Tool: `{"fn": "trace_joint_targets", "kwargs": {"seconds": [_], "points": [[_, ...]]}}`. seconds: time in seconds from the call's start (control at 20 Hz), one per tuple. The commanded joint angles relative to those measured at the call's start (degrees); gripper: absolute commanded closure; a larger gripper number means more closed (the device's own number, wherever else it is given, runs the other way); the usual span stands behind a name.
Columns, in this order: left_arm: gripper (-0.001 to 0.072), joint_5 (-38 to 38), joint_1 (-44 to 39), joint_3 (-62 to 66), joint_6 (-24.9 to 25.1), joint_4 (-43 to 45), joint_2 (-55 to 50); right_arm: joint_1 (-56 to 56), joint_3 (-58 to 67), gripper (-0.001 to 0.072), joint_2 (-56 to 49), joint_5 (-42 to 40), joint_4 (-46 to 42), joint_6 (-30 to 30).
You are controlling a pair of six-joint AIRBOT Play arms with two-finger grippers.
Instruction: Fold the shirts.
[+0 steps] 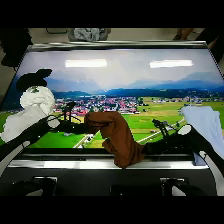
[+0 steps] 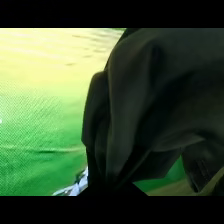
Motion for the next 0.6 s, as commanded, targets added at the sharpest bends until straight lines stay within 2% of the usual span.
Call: {"fn": "trace_joint_targets", "kwargs": {"seconds": [0.0,0.1,0.2,0.35,0.55], "points": [[0.068,-0.2,0.17,0.15,0.04,0.02,0.28,3.19,0.0,0.0671,0.02,-6.14,2.12,4.66],[0.0681,-0.74,1.64,1.64,0.09,0.26,2.1,2.84,2.73,0.0672,0.31,-5.16,-0.07,2.47],[0.0681,-0.87,4.59,5.2,1.46,0.46,6.45,2.86,9.86,0.0673,2.58,-1.79,-8.41,2.08],[0.0682,-1.92,11.54,15.43,3.08,0.5,16.06,2.86,28.33,0.0673,9.38,1.7,-23.5,2.32],[0.0682,-1.49,23.32,34.38,3.06,0.94,29.05,2.86,56.98,0.0672,18.75,-0.87,-43.36,7.54]]}}
